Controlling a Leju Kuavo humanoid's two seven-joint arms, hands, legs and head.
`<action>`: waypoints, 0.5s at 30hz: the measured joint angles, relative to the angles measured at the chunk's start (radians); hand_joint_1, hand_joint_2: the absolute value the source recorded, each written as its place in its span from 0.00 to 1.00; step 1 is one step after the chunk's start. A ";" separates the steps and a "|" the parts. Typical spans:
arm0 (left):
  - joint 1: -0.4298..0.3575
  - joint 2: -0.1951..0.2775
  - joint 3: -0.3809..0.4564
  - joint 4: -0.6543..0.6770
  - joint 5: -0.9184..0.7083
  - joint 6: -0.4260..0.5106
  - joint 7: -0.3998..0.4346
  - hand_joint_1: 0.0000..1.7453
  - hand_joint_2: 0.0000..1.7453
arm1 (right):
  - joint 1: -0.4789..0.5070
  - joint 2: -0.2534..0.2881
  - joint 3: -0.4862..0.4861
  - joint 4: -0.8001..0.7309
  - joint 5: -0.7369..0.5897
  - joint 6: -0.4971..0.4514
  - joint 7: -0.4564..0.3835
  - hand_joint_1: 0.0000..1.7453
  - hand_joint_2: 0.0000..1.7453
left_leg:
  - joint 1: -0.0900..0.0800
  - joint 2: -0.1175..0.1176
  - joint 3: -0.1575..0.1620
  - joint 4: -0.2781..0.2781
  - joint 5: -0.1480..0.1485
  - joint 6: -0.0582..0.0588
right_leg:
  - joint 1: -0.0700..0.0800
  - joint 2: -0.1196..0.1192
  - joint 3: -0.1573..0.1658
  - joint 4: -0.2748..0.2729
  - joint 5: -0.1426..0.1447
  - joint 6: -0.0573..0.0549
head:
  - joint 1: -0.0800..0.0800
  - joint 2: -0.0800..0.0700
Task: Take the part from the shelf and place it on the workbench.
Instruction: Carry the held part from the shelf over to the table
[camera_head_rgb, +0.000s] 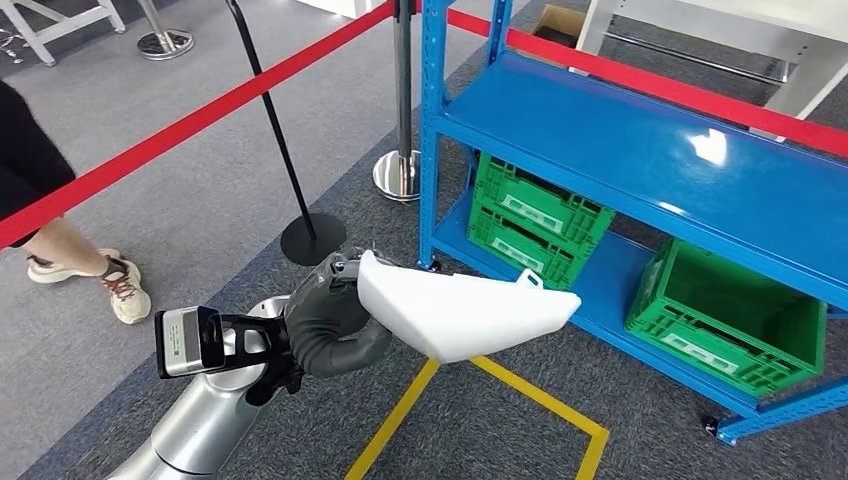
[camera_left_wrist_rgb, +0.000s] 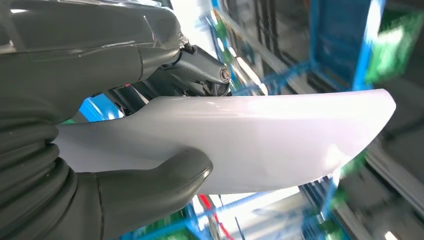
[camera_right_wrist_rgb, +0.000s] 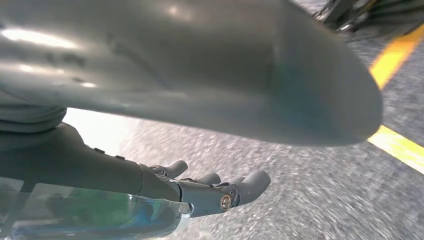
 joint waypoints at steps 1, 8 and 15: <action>0.011 0.004 0.007 0.002 -0.004 0.005 -0.007 1.00 1.00 | 0.002 -0.004 0.001 0.000 0.008 0.002 0.007 0.00 0.00 | 0.000 -0.013 0.000 0.001 0.000 0.000 | 0.000 0.002 0.001 -0.008 0.017 -0.001 | 0.000 0.000; 0.059 0.029 0.057 0.004 -0.051 0.014 -0.031 1.00 1.00 | -0.002 -0.025 0.006 0.000 0.029 0.007 0.026 0.00 0.00 | 0.003 -0.098 -0.024 0.025 -0.001 -0.032 | -0.006 0.056 0.117 -0.265 0.127 -0.013 | 0.001 0.000; 0.065 0.037 0.080 -0.002 -0.078 -0.020 -0.004 1.00 1.00 | -0.014 0.005 0.008 -0.002 0.014 -0.005 -0.034 0.00 0.00 | 0.005 0.029 -0.174 0.314 -0.124 -0.056 | -0.002 -0.034 0.116 -0.267 0.128 -0.039 | -0.012 0.000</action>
